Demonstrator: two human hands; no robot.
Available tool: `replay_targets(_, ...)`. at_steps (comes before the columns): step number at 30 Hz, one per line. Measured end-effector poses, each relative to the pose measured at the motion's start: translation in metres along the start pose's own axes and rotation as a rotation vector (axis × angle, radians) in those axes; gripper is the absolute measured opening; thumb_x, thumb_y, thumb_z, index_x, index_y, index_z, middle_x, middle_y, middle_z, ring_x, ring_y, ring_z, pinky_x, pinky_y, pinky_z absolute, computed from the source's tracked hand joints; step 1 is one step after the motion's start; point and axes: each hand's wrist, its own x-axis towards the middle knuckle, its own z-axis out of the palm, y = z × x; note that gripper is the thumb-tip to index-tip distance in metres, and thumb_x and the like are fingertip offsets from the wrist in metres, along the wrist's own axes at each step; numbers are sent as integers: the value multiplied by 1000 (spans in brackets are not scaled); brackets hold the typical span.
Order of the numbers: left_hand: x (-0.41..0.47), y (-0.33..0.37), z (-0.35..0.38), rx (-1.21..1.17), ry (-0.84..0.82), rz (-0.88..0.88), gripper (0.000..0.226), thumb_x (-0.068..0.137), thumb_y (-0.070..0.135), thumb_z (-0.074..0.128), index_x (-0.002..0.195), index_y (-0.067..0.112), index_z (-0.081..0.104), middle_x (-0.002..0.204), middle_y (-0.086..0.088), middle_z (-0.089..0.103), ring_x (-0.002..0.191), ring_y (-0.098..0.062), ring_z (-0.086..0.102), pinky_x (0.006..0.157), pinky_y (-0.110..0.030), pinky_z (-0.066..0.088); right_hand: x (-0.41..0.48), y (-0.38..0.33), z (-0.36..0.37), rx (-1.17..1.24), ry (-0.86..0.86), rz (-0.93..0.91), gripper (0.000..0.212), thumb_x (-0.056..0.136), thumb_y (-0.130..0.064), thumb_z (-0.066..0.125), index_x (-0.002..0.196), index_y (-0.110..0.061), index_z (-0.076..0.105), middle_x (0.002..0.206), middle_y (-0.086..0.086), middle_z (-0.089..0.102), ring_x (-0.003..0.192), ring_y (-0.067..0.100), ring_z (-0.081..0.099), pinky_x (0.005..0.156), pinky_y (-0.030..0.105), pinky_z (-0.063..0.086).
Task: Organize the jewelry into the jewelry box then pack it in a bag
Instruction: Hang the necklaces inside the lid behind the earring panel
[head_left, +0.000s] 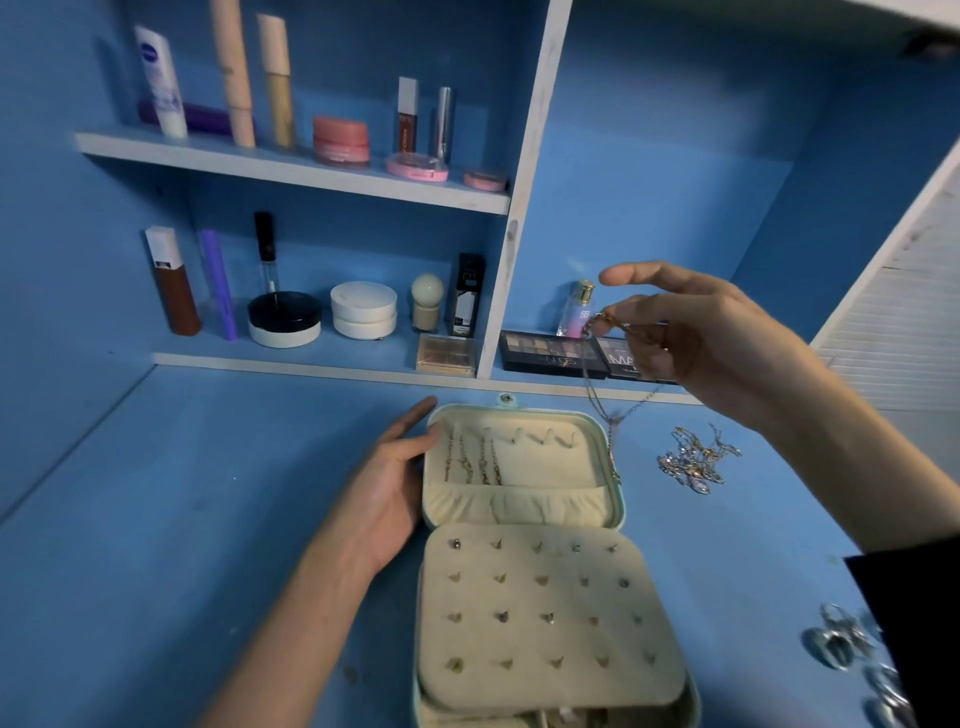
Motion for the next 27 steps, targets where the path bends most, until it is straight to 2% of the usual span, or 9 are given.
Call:
replay_targets(8,0,0,0,14,11,-3,40,93,4,48,129,20,55,92,-6,68,83,-19,63,55,-26,55,-6,-10,4,50,-75,-16,31,84,5,52,106,-16,61,69,7,62,48,15,37,46,18,36)
replay_targets(15,0,0,0,7,15,-8,40,92,4,49,128,20,56,89,-6,68,81,-20,63,53,-26,54,-5,-6,13,-41,-115,-35,29,83,4,57,107,-13,60,74,11,66,46,16,41,43,21,34)
replay_targets(21,1,0,1,0,20,10,41,92,3,48,130,18,54,96,-7,68,87,-20,63,68,-33,49,7,22,33,-114,-158,60,29,84,6,57,108,-10,59,71,7,68,53,17,48,49,23,38)
replay_targets(27,1,0,3,-7,12,7,41,94,2,46,132,16,52,96,-8,69,89,-21,62,69,-33,48,23,47,46,-203,-78,104,29,84,8,57,109,-6,58,73,7,70,48,15,50,50,25,39)
